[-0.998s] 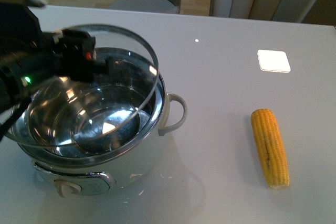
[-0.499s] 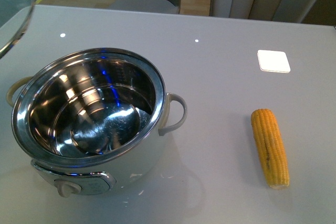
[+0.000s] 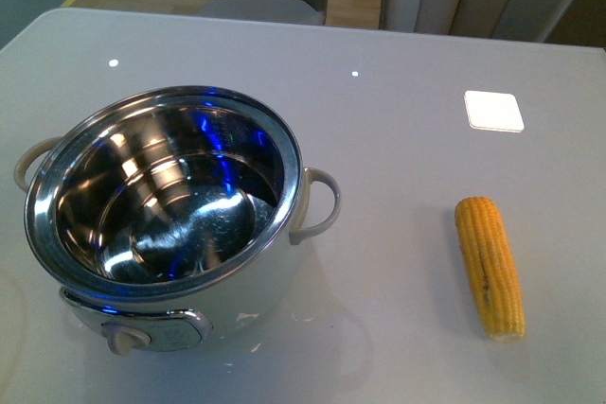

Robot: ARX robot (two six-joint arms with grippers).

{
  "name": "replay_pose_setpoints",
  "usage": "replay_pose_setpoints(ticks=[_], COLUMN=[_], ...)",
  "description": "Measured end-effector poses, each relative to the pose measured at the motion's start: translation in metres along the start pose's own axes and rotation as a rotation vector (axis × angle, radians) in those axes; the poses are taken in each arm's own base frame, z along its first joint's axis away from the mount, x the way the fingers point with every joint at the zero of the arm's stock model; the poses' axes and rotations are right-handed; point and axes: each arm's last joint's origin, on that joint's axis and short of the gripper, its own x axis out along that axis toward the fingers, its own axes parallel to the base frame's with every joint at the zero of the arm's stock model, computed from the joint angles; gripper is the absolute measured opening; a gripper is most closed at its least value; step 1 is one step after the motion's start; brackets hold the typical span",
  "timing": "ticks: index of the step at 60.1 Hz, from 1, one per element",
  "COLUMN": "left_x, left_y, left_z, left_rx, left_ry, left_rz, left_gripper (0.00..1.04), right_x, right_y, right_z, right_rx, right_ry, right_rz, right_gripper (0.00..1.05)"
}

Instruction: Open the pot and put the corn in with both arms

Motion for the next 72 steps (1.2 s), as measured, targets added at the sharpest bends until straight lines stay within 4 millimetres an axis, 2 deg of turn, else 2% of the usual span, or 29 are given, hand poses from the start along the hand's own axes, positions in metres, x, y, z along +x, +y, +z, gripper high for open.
replay_pose_setpoints(ticks=[18,29,35,36,39,47,56,66,72], left_x=[0.003,0.018,0.040,0.056,0.086,0.109,0.116,0.114,0.115], left_y=[-0.002,0.000,0.005,0.008,0.015,0.021,0.024,0.018,0.017], left_z=[-0.032,-0.053,-0.067,-0.073,-0.085,-0.091,-0.089,-0.107,-0.111], left_rx=[-0.015,-0.030,-0.055,-0.066,-0.071,-0.083,-0.086,-0.057,-0.041], left_ry=[0.107,0.149,0.144,0.127,0.098,0.068,0.049,0.080,0.075], left_rz=[-0.022,-0.022,-0.035,-0.038,-0.016,-0.006,0.004,-0.020,-0.021], left_gripper=[0.43,0.43,0.43,0.43,0.43,0.43,0.43,0.43,0.43], right_x=[0.000,0.000,0.000,0.000,0.000,0.000,0.000,0.000,0.000], right_y=[0.000,0.000,0.000,0.000,0.000,0.000,0.000,0.000,0.000], right_z=[0.000,0.000,0.000,0.000,0.000,0.000,0.000,0.000,0.000], right_rx=[0.000,0.000,0.000,0.000,0.000,0.000,0.000,0.000,0.000], right_ry=[0.000,0.000,0.000,0.000,-0.002,0.000,0.000,0.000,0.000], right_rz=[0.000,0.000,0.001,0.001,0.000,0.002,0.000,0.000,0.000], right_gripper=[0.96,0.96,0.96,0.96,0.96,0.96,0.96,0.96,0.96])
